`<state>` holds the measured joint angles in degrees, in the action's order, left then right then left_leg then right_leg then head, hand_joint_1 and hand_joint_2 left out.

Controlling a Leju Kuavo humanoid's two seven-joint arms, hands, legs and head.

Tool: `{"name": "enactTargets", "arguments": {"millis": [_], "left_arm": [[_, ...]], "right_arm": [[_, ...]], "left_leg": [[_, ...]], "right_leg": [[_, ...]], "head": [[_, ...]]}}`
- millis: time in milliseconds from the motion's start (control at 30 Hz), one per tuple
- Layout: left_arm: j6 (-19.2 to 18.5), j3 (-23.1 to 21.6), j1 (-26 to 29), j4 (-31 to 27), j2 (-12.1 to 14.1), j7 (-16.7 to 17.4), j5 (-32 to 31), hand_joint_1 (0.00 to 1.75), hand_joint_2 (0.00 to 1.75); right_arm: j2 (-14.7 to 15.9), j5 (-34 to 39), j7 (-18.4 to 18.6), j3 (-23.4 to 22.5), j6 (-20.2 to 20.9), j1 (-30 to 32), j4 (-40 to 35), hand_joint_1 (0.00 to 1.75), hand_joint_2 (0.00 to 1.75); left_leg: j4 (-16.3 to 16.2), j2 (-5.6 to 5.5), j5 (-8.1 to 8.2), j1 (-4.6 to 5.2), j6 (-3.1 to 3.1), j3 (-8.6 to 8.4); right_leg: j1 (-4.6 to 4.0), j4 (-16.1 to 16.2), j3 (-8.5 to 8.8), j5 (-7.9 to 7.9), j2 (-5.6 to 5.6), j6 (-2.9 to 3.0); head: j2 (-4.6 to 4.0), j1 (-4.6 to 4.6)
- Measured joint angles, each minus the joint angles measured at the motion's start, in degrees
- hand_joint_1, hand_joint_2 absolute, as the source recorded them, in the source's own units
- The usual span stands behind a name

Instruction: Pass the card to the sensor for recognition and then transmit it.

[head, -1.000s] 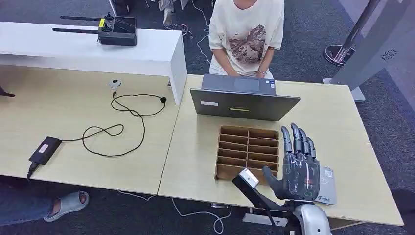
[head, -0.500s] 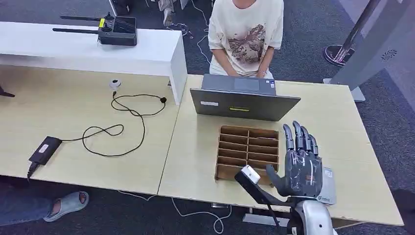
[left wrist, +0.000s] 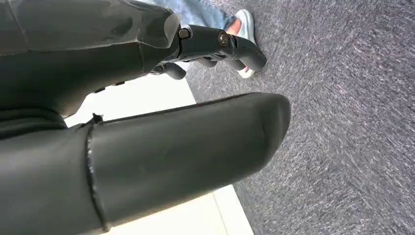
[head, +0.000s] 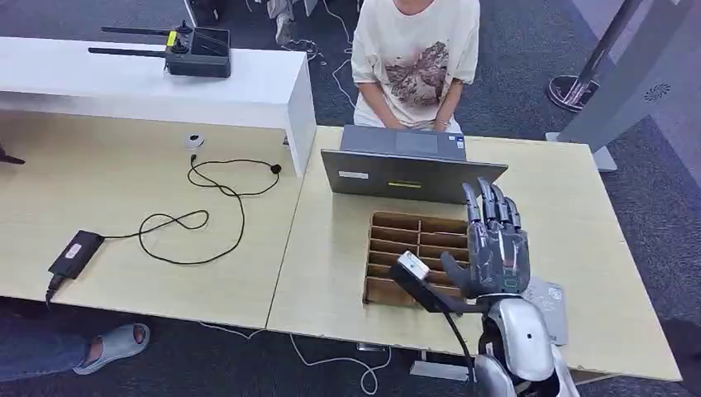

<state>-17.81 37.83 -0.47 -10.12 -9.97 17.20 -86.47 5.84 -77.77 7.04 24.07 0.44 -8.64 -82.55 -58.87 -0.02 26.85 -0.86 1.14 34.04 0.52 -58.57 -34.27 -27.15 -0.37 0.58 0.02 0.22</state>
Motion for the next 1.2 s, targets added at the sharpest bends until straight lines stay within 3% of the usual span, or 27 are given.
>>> {"name": "enactTargets", "arguments": {"millis": [700, 1200], "left_arm": [[0.35, 0.00, 0.04, 0.00, -0.02, 0.02, 0.24, 0.00, 0.00], [0.39, 0.00, 0.04, 0.00, -0.02, -0.07, 0.13, 0.00, 0.00]], "right_arm": [[0.00, 4.15, -1.00, 3.43, 0.26, -7.32, 12.54, 0.00, 1.75], [0.11, 3.24, 3.69, 3.52, 0.09, -7.47, 14.49, 0.00, 1.75]], "left_leg": [[0.00, -0.02, 0.00, 0.00, 0.00, 0.01], [0.00, -0.01, 0.00, 0.00, 0.00, 0.00]], "right_leg": [[0.00, 0.00, 0.00, 0.00, -0.02, 0.00], [0.00, 0.00, -0.01, 0.00, -0.01, 0.00]], "head": [[-0.02, 0.00], [-0.02, 0.00]]}}
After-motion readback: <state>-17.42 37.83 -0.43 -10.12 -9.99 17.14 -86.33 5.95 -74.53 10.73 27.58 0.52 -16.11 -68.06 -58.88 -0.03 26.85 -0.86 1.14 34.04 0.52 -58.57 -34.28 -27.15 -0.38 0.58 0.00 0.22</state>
